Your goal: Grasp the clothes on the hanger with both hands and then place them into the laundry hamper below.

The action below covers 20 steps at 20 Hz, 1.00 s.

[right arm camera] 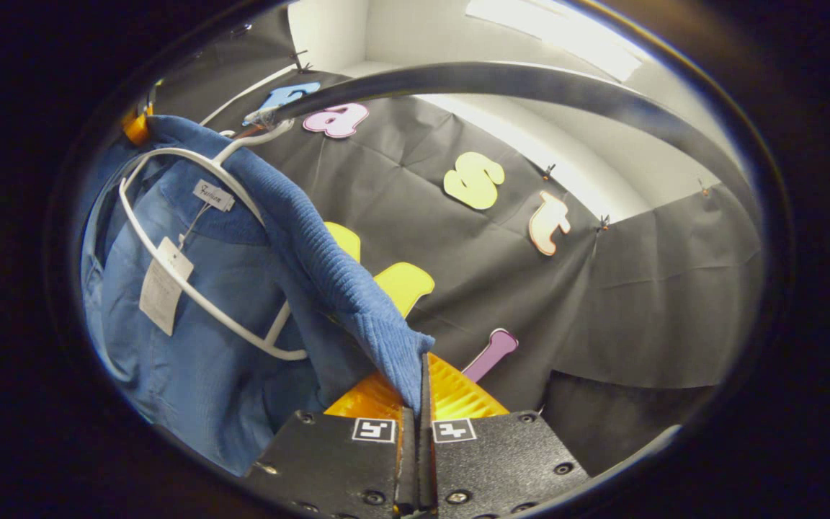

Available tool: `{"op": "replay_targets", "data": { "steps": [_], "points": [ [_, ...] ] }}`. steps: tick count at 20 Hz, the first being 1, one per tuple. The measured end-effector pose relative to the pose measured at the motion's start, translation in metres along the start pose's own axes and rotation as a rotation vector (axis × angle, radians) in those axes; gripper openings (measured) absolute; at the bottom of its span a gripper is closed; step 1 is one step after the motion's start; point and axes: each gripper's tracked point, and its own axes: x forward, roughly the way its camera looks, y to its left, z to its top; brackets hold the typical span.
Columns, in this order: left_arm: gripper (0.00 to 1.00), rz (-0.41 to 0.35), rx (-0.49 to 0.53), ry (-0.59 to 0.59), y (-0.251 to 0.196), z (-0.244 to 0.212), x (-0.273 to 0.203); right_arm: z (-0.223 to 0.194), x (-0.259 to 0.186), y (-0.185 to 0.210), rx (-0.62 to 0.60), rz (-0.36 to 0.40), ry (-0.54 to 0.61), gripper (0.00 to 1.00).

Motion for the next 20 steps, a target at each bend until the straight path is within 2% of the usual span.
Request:
{"op": "replay_targets", "data": {
  "steps": [4, 8, 16, 20],
  "points": [
    [0.09, 0.000, 0.050, 0.018, -0.002, -0.010, 0.022, -0.005, 0.004, 0.001, -0.039, -0.009, -0.009, 0.06],
    [0.08, -0.043, 0.009, 0.032, -0.012, -0.023, 0.040, -0.020, 0.015, 0.006, 0.000, 0.024, 0.016, 0.07],
    [0.09, -0.199, -0.073, 0.033, -0.045, -0.052, 0.062, -0.030, 0.024, 0.011, -0.031, 0.055, 0.022, 0.06],
    [0.08, -0.282, -0.136, 0.032, -0.059, -0.061, 0.064, -0.032, 0.027, 0.010, -0.023, 0.042, 0.013, 0.06]
  ]
}}
